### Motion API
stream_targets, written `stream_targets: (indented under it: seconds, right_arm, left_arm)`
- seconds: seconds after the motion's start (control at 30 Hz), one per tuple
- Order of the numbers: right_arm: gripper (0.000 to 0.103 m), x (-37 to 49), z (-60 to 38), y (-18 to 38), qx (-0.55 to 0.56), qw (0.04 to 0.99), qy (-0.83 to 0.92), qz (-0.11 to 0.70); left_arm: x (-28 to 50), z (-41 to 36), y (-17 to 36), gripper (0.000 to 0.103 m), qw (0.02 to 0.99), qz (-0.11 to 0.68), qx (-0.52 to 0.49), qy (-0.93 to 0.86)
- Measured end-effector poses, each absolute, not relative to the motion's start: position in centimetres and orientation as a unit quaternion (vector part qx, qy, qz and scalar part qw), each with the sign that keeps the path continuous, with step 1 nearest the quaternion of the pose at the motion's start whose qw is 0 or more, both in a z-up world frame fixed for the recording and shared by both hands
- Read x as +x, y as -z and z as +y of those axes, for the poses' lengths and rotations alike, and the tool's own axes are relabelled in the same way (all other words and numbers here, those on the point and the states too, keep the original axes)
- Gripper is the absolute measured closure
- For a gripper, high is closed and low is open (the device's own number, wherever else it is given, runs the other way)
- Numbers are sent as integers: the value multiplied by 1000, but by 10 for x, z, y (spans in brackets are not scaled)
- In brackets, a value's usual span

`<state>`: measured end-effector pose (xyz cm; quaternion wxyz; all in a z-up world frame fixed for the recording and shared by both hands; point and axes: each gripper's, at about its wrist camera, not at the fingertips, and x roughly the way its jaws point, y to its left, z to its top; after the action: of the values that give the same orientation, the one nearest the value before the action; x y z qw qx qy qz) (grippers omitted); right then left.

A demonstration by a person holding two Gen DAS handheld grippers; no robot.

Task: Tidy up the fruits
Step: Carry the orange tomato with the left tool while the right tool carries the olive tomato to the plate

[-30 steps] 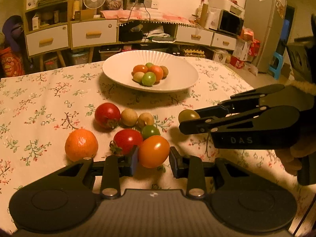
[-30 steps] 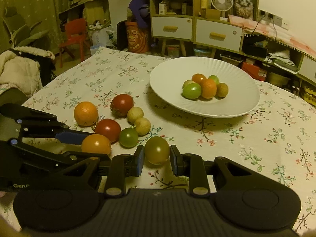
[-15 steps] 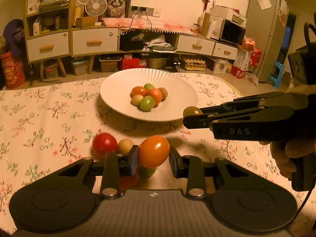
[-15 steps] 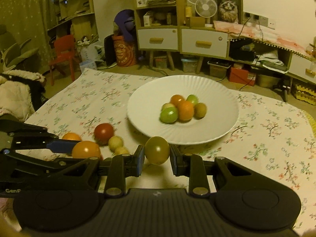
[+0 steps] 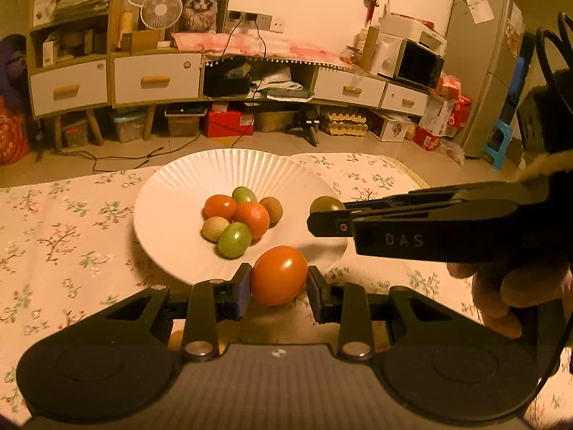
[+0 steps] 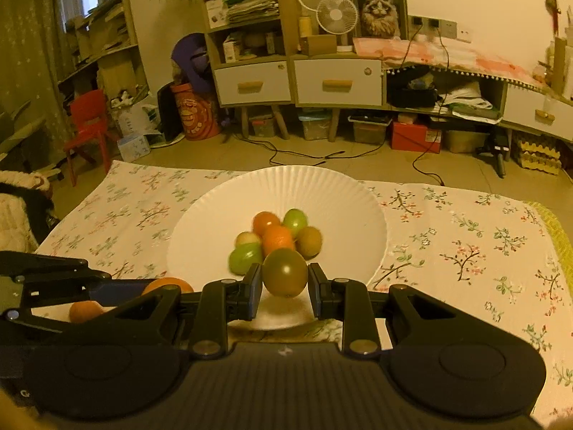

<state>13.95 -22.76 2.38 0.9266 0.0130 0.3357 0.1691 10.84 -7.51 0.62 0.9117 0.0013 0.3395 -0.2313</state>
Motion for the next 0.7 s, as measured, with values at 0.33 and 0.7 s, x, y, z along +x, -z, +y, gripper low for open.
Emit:
stream_targets:
  seconds: [0.33,0.7]
  right_arm:
    - [78,170,-234,-12,35,918,-163,361]
    - [78,181,-235,-7,38,913,-161,373]
  left_arm:
    - [135,-93,4,66,911,349,12,220]
    - [144,-101,13,66,908,363,6,209]
